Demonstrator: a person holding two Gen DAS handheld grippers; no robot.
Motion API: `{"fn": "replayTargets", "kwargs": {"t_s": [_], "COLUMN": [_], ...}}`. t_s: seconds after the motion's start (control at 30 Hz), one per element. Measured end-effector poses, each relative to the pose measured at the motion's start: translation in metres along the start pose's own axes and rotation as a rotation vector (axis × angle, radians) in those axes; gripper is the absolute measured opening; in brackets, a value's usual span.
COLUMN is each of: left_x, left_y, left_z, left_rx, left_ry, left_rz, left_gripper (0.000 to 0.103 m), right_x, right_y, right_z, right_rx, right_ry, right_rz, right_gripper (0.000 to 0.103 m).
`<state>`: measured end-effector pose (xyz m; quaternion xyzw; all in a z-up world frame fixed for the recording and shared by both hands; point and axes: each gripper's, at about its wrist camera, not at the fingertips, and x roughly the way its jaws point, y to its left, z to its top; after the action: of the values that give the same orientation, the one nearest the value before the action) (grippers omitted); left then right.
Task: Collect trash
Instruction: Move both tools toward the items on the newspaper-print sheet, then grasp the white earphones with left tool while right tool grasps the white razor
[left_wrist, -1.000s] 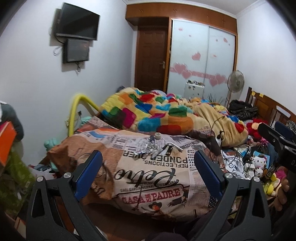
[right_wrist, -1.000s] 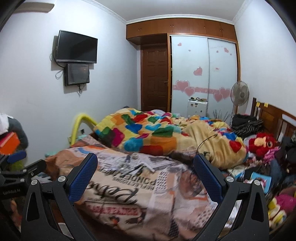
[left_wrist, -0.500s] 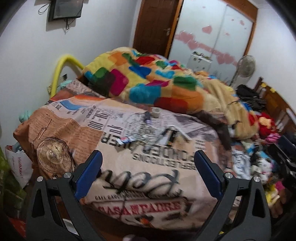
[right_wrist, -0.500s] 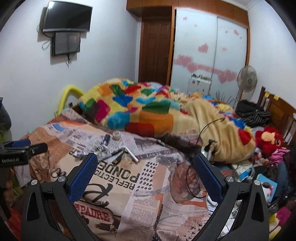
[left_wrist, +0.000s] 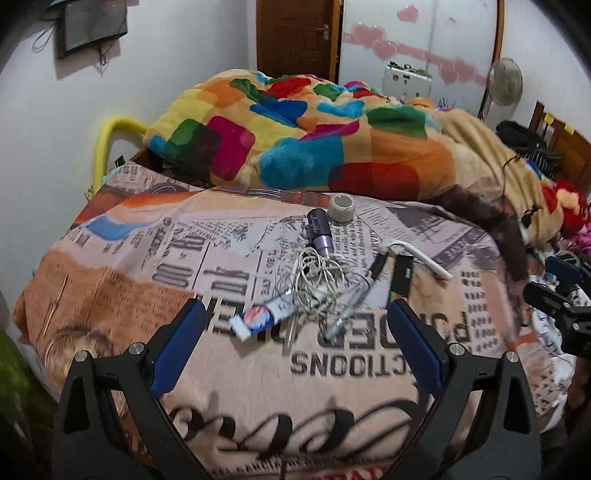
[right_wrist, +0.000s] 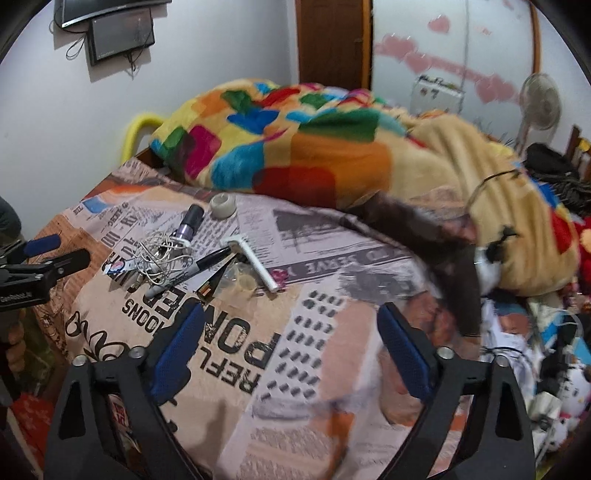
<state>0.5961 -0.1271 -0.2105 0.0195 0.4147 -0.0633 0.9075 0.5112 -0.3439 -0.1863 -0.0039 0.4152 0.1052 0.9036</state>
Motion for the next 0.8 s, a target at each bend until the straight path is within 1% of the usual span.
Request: {"fn": "replayTargets", "kwargs": {"t_s": [0.07, 0.1, 0.13, 0.17, 0.2, 0.27, 0.33, 0.4, 0.5, 0.57, 0.7, 0.73, 0.77, 0.8], "left_x": [0.013, 0.021, 0.028, 0.034, 0.042, 0.056, 0.067, 0.077, 0.088, 0.093, 0.103, 0.105, 0.106, 0.107], "left_y": [-0.002, -0.002, -0.003, -0.002, -0.002, 0.0, 0.0, 0.0, 0.003, 0.003, -0.001, -0.001, -0.002, -0.003], "left_z": [0.005, 0.008, 0.011, 0.012, 0.014, 0.017, 0.018, 0.018, 0.019, 0.019, 0.017, 0.017, 0.016, 0.015], "left_rx": [0.008, 0.009, 0.006, 0.001, -0.006, -0.014, -0.018, -0.022, -0.047, -0.052, -0.027, -0.024, -0.021, -0.016], "left_ry": [0.005, 0.006, 0.01, 0.015, 0.025, 0.04, 0.048, 0.053, 0.066, 0.071, 0.085, 0.087, 0.086, 0.082], "left_rz": [-0.004, -0.01, -0.025, -0.038, -0.05, -0.067, -0.08, -0.077, -0.082, -0.082, -0.064, -0.061, -0.06, -0.054], "left_gripper": [0.096, 0.092, 0.088, 0.082, 0.077, 0.072, 0.071, 0.071, 0.07, 0.07, 0.068, 0.066, 0.054, 0.041], "right_x": [0.017, 0.022, 0.033, 0.042, 0.046, 0.061, 0.077, 0.088, 0.105, 0.114, 0.124, 0.126, 0.127, 0.128], "right_y": [-0.001, -0.002, -0.003, -0.003, -0.003, -0.004, -0.003, -0.001, 0.004, 0.006, 0.01, 0.012, 0.014, 0.014], "right_z": [0.005, 0.007, 0.011, 0.014, 0.015, 0.021, 0.026, 0.03, 0.035, 0.037, 0.037, 0.036, 0.035, 0.035], "right_rx": [-0.007, -0.011, -0.017, -0.026, -0.031, -0.044, -0.057, -0.07, -0.075, -0.077, -0.091, -0.095, -0.099, -0.105], "right_ry": [0.018, 0.02, 0.033, 0.044, 0.051, 0.072, 0.097, 0.112, 0.139, 0.153, 0.165, 0.166, 0.169, 0.171], "right_rz": [0.036, 0.047, 0.064, 0.071, 0.079, 0.107, 0.153, 0.17, 0.224, 0.244, 0.253, 0.257, 0.259, 0.256], "right_gripper": [0.072, 0.069, 0.061, 0.054, 0.051, 0.04, 0.034, 0.032, 0.025, 0.021, 0.02, 0.016, 0.012, 0.011]}}
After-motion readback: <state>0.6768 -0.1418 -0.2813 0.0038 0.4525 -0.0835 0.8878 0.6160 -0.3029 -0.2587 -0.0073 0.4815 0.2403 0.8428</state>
